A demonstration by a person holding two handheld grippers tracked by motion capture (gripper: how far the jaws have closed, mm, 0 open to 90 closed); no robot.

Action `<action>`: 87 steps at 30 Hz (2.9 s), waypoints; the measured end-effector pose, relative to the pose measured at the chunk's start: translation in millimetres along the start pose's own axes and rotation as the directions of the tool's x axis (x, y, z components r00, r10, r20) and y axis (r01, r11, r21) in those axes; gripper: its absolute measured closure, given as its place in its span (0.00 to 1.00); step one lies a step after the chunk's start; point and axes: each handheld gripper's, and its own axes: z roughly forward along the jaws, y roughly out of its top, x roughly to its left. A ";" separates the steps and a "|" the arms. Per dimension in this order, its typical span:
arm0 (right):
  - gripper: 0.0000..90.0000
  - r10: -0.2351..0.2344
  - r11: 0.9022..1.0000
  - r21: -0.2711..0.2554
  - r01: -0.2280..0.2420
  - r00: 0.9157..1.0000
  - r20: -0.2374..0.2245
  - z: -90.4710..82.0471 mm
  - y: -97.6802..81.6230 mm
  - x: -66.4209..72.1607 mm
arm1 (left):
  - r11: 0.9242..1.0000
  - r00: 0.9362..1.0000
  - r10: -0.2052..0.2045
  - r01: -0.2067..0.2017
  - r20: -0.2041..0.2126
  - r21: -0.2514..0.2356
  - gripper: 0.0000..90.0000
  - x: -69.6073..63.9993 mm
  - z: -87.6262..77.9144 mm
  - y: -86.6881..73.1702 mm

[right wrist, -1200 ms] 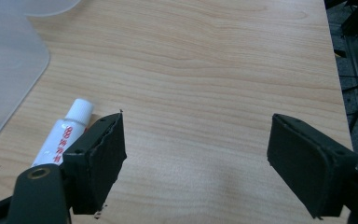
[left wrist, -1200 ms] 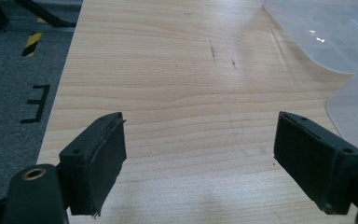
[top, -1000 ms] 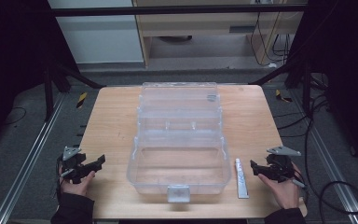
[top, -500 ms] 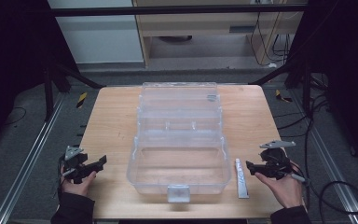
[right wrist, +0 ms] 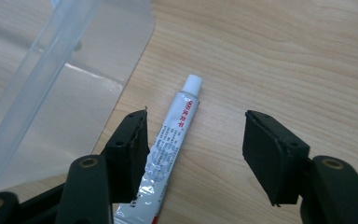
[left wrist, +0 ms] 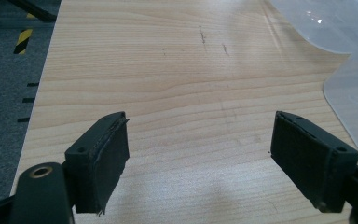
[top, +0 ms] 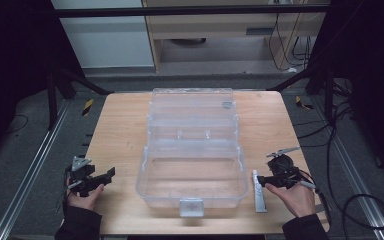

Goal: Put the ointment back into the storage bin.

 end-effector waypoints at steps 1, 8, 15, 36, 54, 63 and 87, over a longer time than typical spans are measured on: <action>0.48 -0.003 1.000 0.012 0.003 1.000 -0.001 2.1 0.5 0.7 | 1.000 1.000 0.001 -0.001 0.000 0.002 0.21 -0.1 0.0 0.0; 0.54 0.001 0.997 0.074 0.001 1.000 -0.021 15.2 3.9 4.9 | 1.000 1.000 0.005 -0.005 -0.002 0.004 0.21 -0.1 -0.1 0.0; 0.57 0.004 0.992 0.124 0.000 1.000 -0.029 28.2 5.7 9.1 | 1.000 1.000 0.008 -0.008 0.001 0.008 0.22 -0.5 0.2 0.0; 0.76 0.021 0.975 0.220 -0.010 0.998 -0.051 53.7 2.9 4.5 | 1.000 1.000 0.011 -0.011 0.002 0.012 0.23 -0.8 0.5 -0.1; 0.77 -0.036 0.950 0.307 0.055 0.997 -0.068 58.1 11.9 4.2 | 1.000 1.000 0.020 -0.020 0.009 0.023 0.24 -1.8 1.7 0.2; 0.77 -0.031 0.962 0.268 0.053 0.996 -0.088 41.1 11.8 -3.0 | 0.999 1.000 0.023 -0.023 0.007 0.028 0.25 -2.9 2.2 0.3; 0.77 -0.117 0.988 -0.117 0.101 0.984 -0.137 -50.7 25.0 -19.5 | 0.996 0.998 0.059 -0.059 0.011 0.061 0.32 -6.4 5.8 -1.0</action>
